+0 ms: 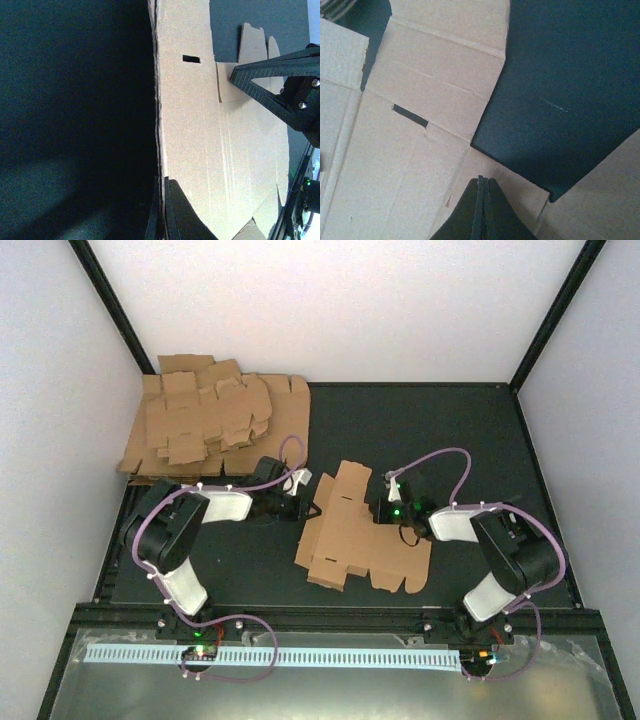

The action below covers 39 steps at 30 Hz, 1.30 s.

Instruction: Fold the paper box

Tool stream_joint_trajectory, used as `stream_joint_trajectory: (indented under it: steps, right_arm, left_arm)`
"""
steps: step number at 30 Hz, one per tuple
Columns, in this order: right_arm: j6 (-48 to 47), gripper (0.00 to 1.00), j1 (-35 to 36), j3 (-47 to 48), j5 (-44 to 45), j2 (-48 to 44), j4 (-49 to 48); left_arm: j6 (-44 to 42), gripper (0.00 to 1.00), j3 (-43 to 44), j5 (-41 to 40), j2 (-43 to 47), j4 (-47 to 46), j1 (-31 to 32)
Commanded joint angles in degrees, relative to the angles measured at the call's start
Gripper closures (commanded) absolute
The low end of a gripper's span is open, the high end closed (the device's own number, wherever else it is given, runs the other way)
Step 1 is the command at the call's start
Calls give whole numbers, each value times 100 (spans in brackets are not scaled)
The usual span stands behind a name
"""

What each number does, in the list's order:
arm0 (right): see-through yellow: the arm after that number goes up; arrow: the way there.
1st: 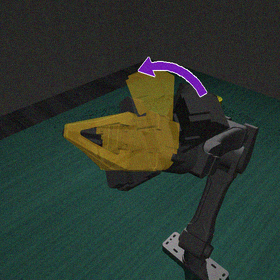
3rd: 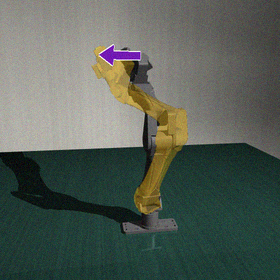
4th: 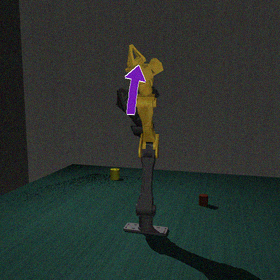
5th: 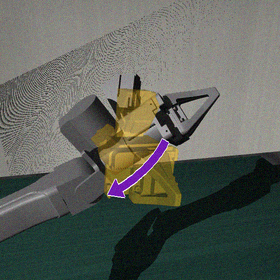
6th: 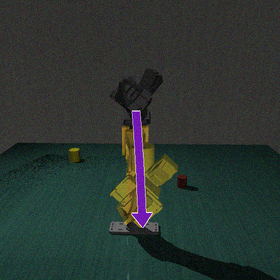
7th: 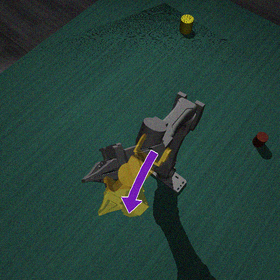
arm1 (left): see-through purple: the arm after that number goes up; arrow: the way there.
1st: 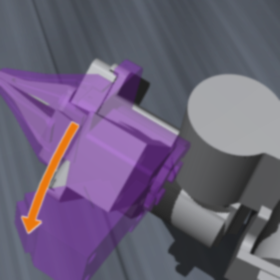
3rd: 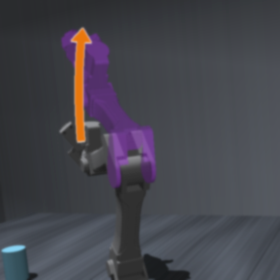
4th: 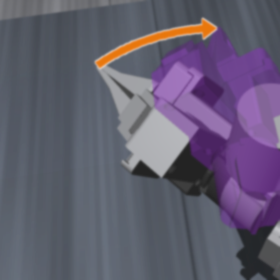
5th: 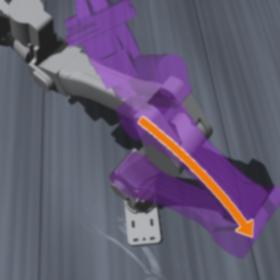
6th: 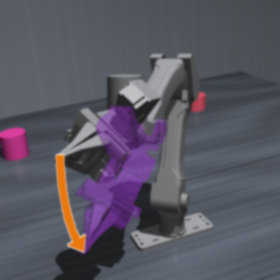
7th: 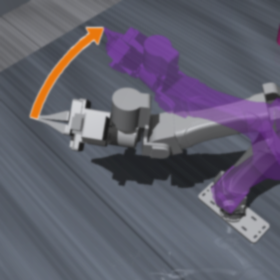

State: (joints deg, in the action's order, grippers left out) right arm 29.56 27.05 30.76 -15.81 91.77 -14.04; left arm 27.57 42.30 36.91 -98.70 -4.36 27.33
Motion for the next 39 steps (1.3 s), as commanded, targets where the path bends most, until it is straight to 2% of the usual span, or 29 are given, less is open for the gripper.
stream_joint_trajectory:
  steps: [1, 5, 9, 21, 31, 39]
  right_arm:
    - [42, 98, 46, -83, 38, 52, 175]
    - [-70, 98, 52, 168, 9, -457, 429]
    - [-334, 98, 53, 711, -411, -573, 749]
    - [-462, 98, 132, 2224, -840, 219, 1117]
    - [-532, 98, 410, 3442, -277, 1163, 1817]
    - [-627, 98, 470, 3506, -226, 1292, 2019]
  left_arm:
    - [-16, 98, 226, 135, -45, -197, -48]
    - [-93, 98, 256, 265, -66, -173, -44]
    - [-160, 98, 269, 379, -88, -166, -44]
    - [-238, 98, 207, 499, 78, -188, -35]
    - [-251, 98, 182, 504, 190, -149, -31]
    - [-217, 98, 155, 493, 245, -183, -26]
